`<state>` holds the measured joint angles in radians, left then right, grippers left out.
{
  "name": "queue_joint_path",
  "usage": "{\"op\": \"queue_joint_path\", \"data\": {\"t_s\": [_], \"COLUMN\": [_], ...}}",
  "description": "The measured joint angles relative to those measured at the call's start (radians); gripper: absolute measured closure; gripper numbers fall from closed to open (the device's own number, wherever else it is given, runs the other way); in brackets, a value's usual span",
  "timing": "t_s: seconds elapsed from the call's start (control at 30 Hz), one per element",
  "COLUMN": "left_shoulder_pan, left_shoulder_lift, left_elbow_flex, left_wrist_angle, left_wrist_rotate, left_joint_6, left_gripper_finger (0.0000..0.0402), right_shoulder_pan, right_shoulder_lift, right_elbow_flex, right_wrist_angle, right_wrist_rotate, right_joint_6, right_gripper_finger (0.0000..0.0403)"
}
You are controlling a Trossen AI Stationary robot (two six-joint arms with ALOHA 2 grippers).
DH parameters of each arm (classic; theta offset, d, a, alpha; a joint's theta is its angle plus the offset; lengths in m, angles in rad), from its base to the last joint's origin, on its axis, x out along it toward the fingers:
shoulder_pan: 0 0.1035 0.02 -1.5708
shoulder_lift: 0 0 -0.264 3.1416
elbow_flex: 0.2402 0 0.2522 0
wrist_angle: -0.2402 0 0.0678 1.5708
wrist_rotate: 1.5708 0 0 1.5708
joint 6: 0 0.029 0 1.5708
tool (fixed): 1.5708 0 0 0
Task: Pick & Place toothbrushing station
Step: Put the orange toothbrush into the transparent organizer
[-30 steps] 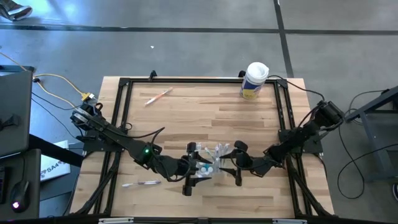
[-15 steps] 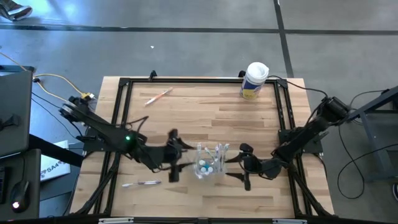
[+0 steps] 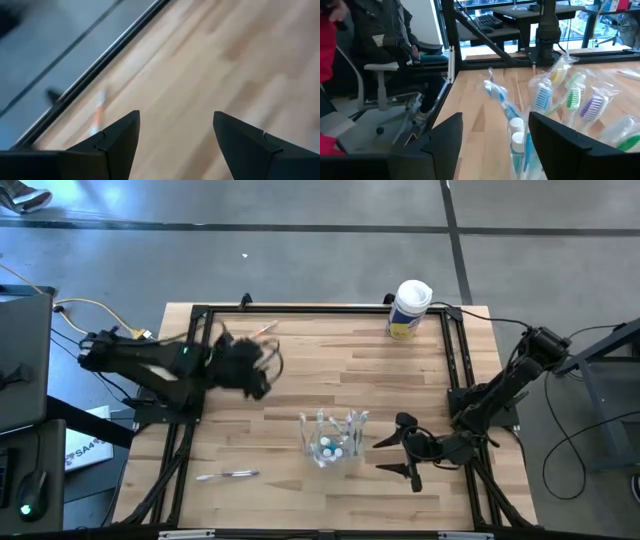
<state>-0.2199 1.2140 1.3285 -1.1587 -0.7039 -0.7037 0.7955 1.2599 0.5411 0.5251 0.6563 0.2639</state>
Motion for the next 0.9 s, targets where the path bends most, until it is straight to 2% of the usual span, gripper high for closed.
{"op": "queue_joint_path", "data": {"t_s": [0.1,0.3,0.43,0.5,0.6,0.73,0.9], "left_shoulder_pan": [0.158,0.482,0.702,0.796,0.890,0.964,1.016], "left_shoulder_lift": [0.001,0.018,0.031,0.049,0.094,0.172,0.282], "left_elbow_flex": [0.000,0.000,0.000,-0.001,-0.002,-0.054,-0.110], "left_wrist_angle": [-0.042,-0.016,-0.006,-0.007,0.006,0.114,0.271], "left_wrist_rotate": [0.089,0.264,0.396,0.428,0.484,0.565,0.580], "left_joint_6": [0.060,0.254,0.312,0.336,0.368,0.449,0.522], "left_gripper_finger": [0.0151,0.0151,0.0151,0.0151,0.0151,0.0151,0.0151], "right_shoulder_pan": [-0.001,-0.004,-0.004,-0.004,-0.004,-0.004,-0.005], "right_shoulder_lift": [-0.001,-0.001,0.000,0.000,0.000,0.006,0.020], "right_elbow_flex": [0.000,0.000,0.000,0.000,0.000,0.000,0.000], "right_wrist_angle": [0.001,0.001,0.002,0.002,0.002,0.002,0.001], "right_wrist_rotate": [0.000,0.000,0.000,0.000,0.000,0.000,-0.002], "right_joint_6": [-0.003,0.003,0.004,0.004,0.004,0.010,0.031], "right_gripper_finger": [0.0182,0.0182,0.0182,0.0182,0.0182,0.0182,0.0182]}}
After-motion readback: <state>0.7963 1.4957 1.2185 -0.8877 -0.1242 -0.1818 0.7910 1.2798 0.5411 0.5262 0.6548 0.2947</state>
